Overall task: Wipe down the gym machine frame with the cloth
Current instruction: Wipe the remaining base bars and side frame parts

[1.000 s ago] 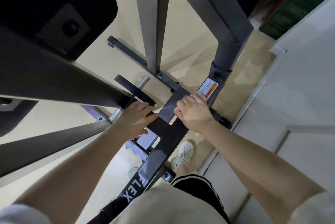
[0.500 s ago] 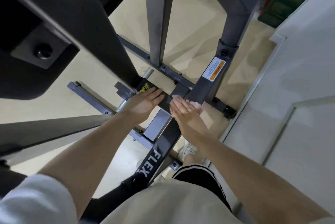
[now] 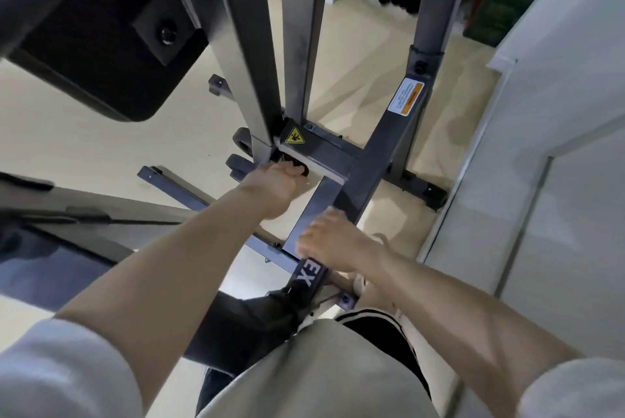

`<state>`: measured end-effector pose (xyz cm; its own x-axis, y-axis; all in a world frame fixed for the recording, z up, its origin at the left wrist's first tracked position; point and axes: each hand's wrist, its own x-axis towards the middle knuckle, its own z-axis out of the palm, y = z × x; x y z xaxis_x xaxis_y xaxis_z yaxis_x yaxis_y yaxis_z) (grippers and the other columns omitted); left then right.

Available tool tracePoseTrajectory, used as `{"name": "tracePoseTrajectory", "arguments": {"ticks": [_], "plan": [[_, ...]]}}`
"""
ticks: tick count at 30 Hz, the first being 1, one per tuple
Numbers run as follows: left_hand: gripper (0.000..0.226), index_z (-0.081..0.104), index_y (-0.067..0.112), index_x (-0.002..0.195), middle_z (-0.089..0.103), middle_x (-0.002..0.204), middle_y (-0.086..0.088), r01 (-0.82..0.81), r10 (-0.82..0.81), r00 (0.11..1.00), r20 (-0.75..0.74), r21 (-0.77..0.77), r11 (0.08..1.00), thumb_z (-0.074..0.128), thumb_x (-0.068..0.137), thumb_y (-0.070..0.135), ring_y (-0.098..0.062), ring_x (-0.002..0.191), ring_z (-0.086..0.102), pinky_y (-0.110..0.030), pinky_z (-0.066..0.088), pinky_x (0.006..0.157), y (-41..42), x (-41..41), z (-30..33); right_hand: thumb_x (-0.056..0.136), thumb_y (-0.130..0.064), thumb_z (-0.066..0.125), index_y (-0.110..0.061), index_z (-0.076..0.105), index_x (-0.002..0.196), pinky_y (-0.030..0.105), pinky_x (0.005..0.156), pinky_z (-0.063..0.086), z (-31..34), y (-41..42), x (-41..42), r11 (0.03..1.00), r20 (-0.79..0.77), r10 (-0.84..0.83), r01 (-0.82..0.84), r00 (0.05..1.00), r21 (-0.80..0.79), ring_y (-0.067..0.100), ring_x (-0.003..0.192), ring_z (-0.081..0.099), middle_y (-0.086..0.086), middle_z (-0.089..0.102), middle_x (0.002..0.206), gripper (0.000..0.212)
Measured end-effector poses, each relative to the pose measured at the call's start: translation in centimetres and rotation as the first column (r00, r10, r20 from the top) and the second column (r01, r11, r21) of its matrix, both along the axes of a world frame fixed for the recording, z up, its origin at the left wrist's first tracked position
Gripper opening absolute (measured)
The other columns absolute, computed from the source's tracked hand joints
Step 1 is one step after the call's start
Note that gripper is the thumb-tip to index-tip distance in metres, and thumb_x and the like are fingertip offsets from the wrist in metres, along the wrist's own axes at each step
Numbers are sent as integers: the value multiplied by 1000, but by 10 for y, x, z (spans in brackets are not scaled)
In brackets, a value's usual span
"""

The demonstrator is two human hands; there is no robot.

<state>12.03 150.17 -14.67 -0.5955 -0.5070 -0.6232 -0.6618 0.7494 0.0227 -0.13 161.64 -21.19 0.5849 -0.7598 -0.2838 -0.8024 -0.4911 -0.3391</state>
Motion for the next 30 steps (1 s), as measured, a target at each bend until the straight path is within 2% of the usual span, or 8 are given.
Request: {"name": "tracePoseTrajectory", "arguments": {"ticks": [3,8,11,13,15,19,23,30], "plan": [[63,20,21,150,12,158,-2,-53,56,994,-97,34,998,28,93,-4,-22,145,9,-34,9,115,3,-3,-3,96,-14,38,-17,61,95,37,113,20,-14,-4,-28,922,95,-351,362,931,-139,26,121,46,2,61,107,23],[71,15,24,151,10,159,2,-108,113,991,-68,72,992,29,90,-10,-20,145,9,-34,15,115,3,-7,-7,79,-6,50,-16,63,106,43,112,30,-18,25,-14,990,120,-24,41,992,-136,28,128,45,7,56,130,31],[72,18,23,150,11,159,2,-160,172,979,-105,112,981,29,88,-11,-20,145,12,-34,19,114,2,-18,-4,86,-4,57,-18,60,119,39,119,17,-23,3,-57,942,197,-230,269,953,-201,24,139,35,7,46,144,35],[72,17,22,151,7,159,2,-175,192,974,-117,140,975,31,88,-10,-20,144,12,-37,25,113,3,-29,-4,94,-8,48,-1,44,139,43,119,16,-22,-1,-64,790,276,-534,588,799,-174,30,141,29,17,34,150,46],[75,10,23,151,-1,159,2,-153,170,979,-111,145,978,32,88,-11,-21,145,6,-39,25,114,4,-38,-6,99,-11,42,7,14,145,43,120,9,-16,2,-39,625,360,-745,776,562,82,31,146,5,20,7,155,56],[81,0,25,151,-14,158,3,-96,103,993,-62,111,989,33,88,-12,-19,146,-7,-37,14,115,5,-49,-15,92,4,48,12,9,140,55,116,11,-20,7,-6,499,462,-809,840,364,212,45,140,4,28,3,149,61],[73,-1,23,151,-7,159,1,-92,122,972,-201,152,984,30,91,-6,-18,146,-2,-31,9,116,-2,-66,-23,99,-8,39,4,3,148,39,119,-5,-40,-70,-64,280,397,-903,925,162,259,33,145,-11,20,-8,157,62],[70,8,28,151,4,159,8,-110,145,945,-293,134,985,36,93,0,-14,144,15,-24,20,111,-15,-96,-38,100,0,37,7,-7,145,15,115,-1,-33,-48,-57,302,567,-823,826,-26,476,26,146,-11,20,-18,154,63]]}}
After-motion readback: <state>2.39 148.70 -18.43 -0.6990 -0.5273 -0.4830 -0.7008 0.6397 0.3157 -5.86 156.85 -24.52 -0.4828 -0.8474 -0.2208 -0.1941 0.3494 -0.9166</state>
